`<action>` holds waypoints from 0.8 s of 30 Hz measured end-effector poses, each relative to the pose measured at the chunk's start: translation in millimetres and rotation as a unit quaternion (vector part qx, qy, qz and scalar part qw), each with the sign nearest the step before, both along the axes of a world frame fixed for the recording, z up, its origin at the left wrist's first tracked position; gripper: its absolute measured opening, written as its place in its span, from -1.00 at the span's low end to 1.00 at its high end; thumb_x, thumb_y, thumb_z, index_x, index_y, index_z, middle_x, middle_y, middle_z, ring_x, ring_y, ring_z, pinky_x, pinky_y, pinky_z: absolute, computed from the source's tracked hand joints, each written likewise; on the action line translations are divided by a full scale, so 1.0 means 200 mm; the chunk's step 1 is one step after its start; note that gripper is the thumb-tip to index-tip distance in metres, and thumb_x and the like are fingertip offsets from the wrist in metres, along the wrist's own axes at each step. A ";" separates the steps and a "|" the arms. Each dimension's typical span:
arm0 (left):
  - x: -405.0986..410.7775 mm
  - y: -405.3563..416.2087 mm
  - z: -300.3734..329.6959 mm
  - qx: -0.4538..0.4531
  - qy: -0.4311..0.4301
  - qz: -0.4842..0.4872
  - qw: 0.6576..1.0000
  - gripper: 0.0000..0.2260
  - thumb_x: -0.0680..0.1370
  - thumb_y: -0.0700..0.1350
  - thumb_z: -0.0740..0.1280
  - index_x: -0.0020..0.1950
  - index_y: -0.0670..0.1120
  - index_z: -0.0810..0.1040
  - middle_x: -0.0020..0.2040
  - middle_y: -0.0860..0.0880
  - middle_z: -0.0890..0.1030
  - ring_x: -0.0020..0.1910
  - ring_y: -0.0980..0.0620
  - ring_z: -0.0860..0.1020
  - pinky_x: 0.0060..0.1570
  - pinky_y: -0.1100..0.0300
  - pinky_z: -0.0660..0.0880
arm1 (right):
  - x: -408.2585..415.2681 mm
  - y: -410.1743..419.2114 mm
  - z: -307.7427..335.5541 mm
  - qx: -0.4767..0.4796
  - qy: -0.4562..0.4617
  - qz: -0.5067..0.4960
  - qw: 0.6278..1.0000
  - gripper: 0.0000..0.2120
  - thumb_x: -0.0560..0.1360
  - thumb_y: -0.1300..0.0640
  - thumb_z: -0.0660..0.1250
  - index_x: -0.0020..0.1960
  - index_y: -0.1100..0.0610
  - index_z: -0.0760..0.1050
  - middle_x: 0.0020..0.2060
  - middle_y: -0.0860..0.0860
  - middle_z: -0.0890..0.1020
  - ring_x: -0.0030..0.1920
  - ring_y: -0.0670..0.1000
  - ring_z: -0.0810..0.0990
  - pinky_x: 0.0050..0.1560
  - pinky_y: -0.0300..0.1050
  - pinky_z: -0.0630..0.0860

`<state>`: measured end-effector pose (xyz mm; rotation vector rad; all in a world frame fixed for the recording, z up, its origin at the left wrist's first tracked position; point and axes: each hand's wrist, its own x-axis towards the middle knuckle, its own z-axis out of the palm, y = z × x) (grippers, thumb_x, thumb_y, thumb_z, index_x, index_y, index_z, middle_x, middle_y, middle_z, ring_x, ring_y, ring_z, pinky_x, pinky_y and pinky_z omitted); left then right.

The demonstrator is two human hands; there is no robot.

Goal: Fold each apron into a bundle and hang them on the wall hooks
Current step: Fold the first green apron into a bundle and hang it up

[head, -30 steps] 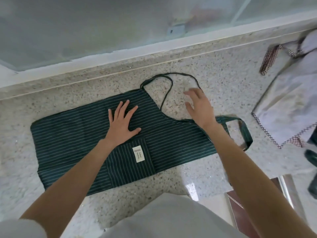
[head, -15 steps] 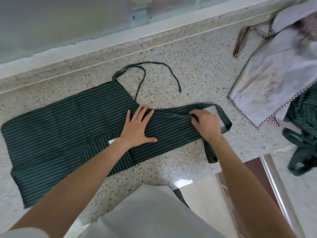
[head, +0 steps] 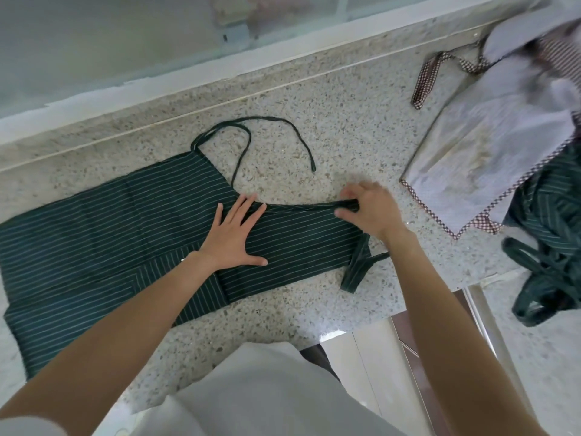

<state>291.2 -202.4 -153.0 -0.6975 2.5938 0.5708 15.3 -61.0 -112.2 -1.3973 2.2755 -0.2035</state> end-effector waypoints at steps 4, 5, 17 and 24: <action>0.00 0.00 0.00 0.006 0.010 0.007 1.000 0.02 0.30 0.48 0.23 0.53 0.05 -0.21 0.52 0.02 -0.30 0.47 0.06 -0.34 0.42 -0.20 -0.27 | 0.01 0.04 -0.08 0.012 0.074 -0.025 0.997 -0.79 0.49 0.09 0.35 0.10 0.12 0.52 0.03 0.08 0.56 0.07 0.14 0.49 0.15 0.02 0.40; 0.00 0.02 0.01 0.003 0.029 0.015 0.999 -0.04 0.33 0.47 0.18 0.54 0.04 -0.16 0.53 0.00 -0.25 0.49 0.05 -0.31 0.42 -0.22 -0.23 | 0.03 0.04 -0.08 -0.012 0.099 -0.024 0.995 -0.79 0.48 0.14 0.36 0.10 0.15 0.52 0.03 0.11 0.57 0.07 0.16 0.48 0.13 0.03 0.40; 0.80 0.25 0.14 -0.041 0.050 0.259 0.964 -0.45 0.51 0.31 0.09 0.37 0.01 0.38 0.37 0.00 0.36 0.36 -0.05 0.29 0.28 -0.13 0.32 | 1.10 -0.04 -0.06 -0.115 -0.042 0.404 0.906 -0.64 0.43 0.06 0.40 0.20 0.09 0.49 0.16 0.05 0.53 0.20 0.09 0.45 0.18 0.01 0.40; 1.21 0.39 0.10 -0.022 -0.016 0.280 0.960 -0.38 0.48 0.28 0.24 0.48 0.11 0.18 0.52 0.12 0.11 0.49 0.02 0.07 0.39 -0.17 0.12 | 1.36 -0.08 -0.06 0.002 0.098 0.451 0.887 -0.64 0.57 0.23 0.15 0.36 0.19 0.27 0.35 0.11 0.36 0.32 0.13 0.33 0.29 0.02 0.30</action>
